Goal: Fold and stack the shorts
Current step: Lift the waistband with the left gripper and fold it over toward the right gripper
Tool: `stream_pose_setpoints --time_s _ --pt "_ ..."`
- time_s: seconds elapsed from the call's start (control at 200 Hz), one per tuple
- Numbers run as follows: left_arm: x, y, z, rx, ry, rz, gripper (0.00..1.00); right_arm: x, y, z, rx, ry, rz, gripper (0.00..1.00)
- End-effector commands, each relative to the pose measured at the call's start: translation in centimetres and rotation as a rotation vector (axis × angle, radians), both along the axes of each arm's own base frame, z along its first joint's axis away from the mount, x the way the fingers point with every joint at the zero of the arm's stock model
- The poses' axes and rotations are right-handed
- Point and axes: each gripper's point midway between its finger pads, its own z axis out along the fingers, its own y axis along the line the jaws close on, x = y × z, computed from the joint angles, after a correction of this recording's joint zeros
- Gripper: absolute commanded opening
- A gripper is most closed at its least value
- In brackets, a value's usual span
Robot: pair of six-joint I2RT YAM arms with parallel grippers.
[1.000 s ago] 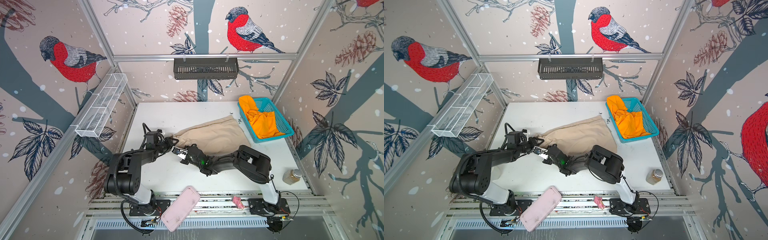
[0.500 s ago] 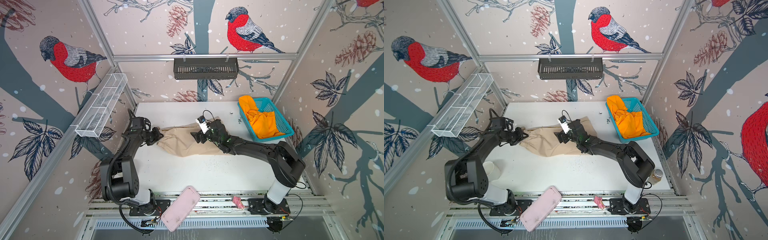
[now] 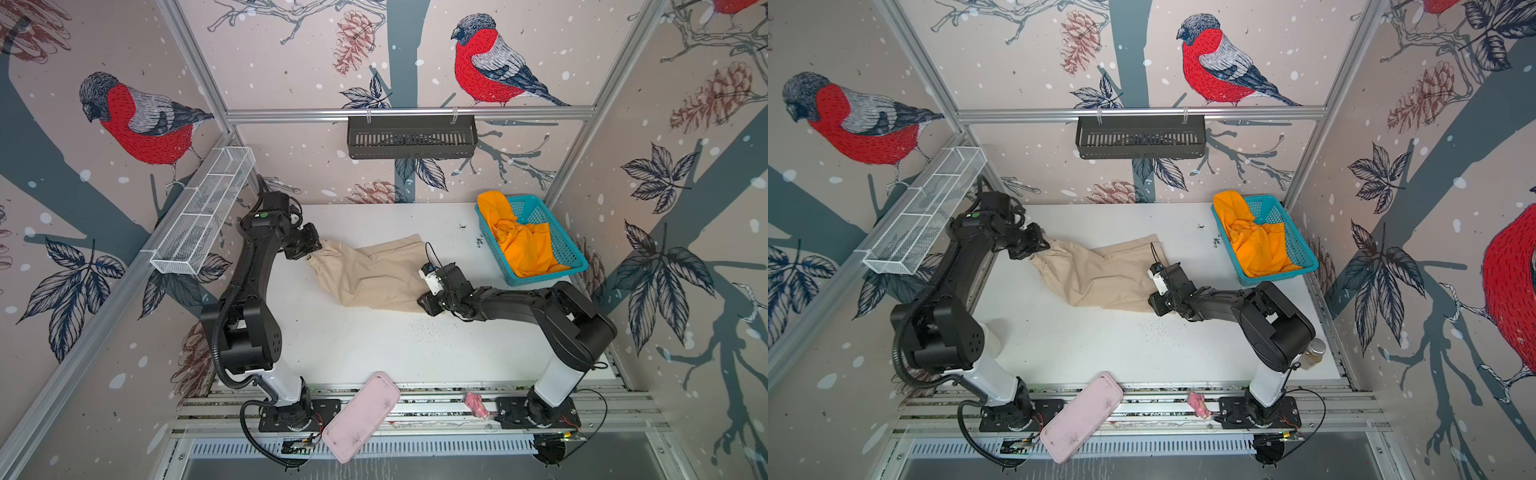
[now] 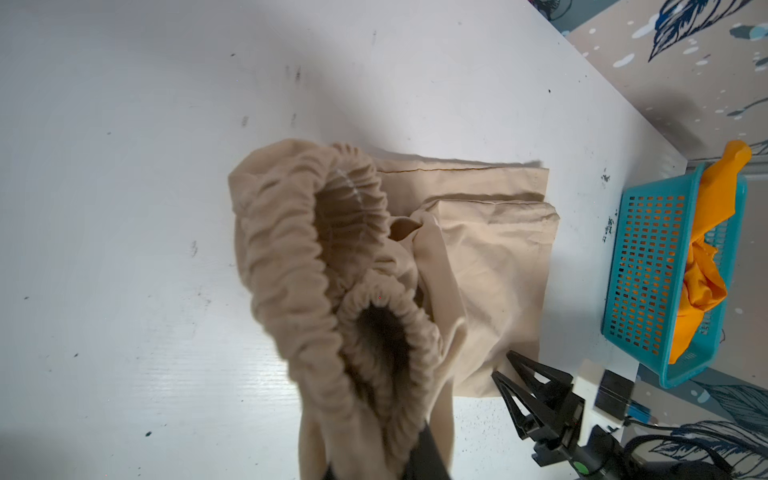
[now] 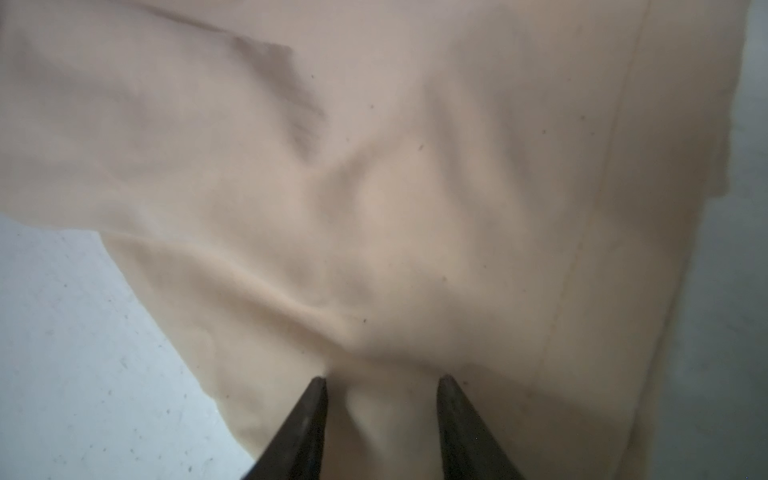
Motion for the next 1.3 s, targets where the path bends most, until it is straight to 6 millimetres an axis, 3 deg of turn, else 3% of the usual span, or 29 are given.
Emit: stream_pose_setpoints --time_s 0.0,0.195,0.315,0.41,0.52,0.595,0.66,0.78,0.91,0.995,1.125,1.291 --pt "0.2 -0.9 -0.8 0.052 0.087 -0.004 0.0 -0.9 0.9 -0.9 -0.005 0.005 -0.003 0.41" --pt "3.7 -6.2 -0.3 0.121 0.086 -0.09 0.0 -4.2 3.2 -2.3 -0.022 0.029 0.067 0.38" --pt "4.9 -9.3 -0.5 0.155 0.095 -0.139 0.0 -4.2 2.2 -0.9 0.012 0.016 0.028 0.5" --pt "5.3 -10.8 -0.7 0.173 0.096 -0.172 0.0 -3.9 1.2 1.0 0.032 -0.021 0.014 0.53" --pt "5.6 -10.1 0.2 0.218 0.075 -0.166 0.0 -3.9 2.3 4.4 0.116 -0.081 0.072 0.55" --pt "5.8 -8.5 1.5 0.261 0.047 -0.145 0.0 -4.1 4.7 6.8 0.223 -0.103 0.154 0.55" --pt "5.6 -6.9 2.5 0.266 0.032 -0.117 0.0 -4.1 7.3 8.4 0.29 -0.116 0.222 0.48" --pt "5.3 -4.6 3.7 0.277 0.002 -0.069 0.0 -3.2 11.9 8.8 0.346 -0.111 0.285 0.36" --pt "4.9 -4.2 4.3 0.277 -0.04 -0.074 0.0 -2.0 16.0 10.2 0.397 -0.131 0.326 0.24" --pt "4.7 -3.7 4.4 0.278 -0.043 -0.07 0.0 -1.2 17.9 8.9 0.358 -0.128 0.333 0.16" --pt "4.6 -3.4 4.1 0.289 -0.045 -0.089 0.0 -0.6 20.0 4.5 0.277 -0.091 0.356 0.09" --pt "4.9 -3.4 4.2 0.285 -0.059 -0.095 0.0 -2.2 24.0 1.1 0.275 -0.013 0.451 0.05"
